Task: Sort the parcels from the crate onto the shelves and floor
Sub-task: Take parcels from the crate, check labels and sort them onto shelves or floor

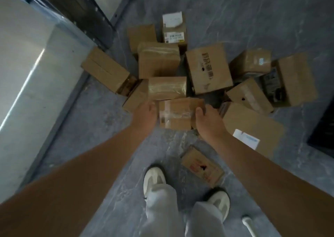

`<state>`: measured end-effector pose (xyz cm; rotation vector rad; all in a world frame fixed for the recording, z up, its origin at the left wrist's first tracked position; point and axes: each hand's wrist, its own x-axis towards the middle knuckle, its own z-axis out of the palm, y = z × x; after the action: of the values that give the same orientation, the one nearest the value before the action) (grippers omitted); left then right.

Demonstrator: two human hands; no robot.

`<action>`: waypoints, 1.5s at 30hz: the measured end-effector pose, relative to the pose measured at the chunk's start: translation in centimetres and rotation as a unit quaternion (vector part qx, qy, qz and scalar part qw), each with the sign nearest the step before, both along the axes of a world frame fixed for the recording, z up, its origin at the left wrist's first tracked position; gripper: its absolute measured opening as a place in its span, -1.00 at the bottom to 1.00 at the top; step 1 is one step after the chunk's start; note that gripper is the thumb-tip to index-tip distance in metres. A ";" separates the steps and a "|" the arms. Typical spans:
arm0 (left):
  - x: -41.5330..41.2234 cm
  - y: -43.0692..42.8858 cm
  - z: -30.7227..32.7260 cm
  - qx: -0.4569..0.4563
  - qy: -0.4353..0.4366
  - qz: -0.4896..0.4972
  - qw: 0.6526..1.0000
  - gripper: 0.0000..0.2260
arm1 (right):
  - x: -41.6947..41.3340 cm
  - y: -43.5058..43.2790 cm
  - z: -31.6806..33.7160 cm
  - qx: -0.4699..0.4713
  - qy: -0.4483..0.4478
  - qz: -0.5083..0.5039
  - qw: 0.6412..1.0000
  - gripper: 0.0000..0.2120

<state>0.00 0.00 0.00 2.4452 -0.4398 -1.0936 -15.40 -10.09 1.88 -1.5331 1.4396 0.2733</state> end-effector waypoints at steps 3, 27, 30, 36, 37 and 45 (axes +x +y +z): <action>-1.3 -0.5 -4.4 0.044 0.057 0.081 0.994 -0.62 | 0.0 0.4 -3.9 -0.007 0.019 0.014 1.000 -0.58; 3.0 0.2 24.1 -0.112 0.082 0.311 0.940 -0.64 | 2.7 0.3 26.3 -0.024 -0.198 -0.095 0.975 -0.54; 4.1 -1.5 34.3 -0.180 0.075 0.318 0.928 -0.55 | 3.3 -2.0 35.6 -0.038 -0.230 -0.108 0.966 -0.51; 3.6 -2.5 55.1 -0.340 0.034 0.356 0.870 -0.67 | 3.7 -5.0 54.4 -0.086 -0.334 -0.101 0.933 -0.76; 3.1 -2.1 58.5 -0.366 0.029 0.348 0.863 -0.71 | 3.4 -5.2 57.7 -0.095 -0.358 -0.085 0.925 -0.77; -3.3 5.8 78.7 -0.478 -0.131 0.260 0.829 -0.73 | 0.8 -2.2 76.8 -0.082 -0.513 0.086 0.850 -0.65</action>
<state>-3.27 5.81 78.68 1.6199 -0.2661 -0.1790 -14.56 -12.30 78.70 -1.5505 0.4702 -0.5320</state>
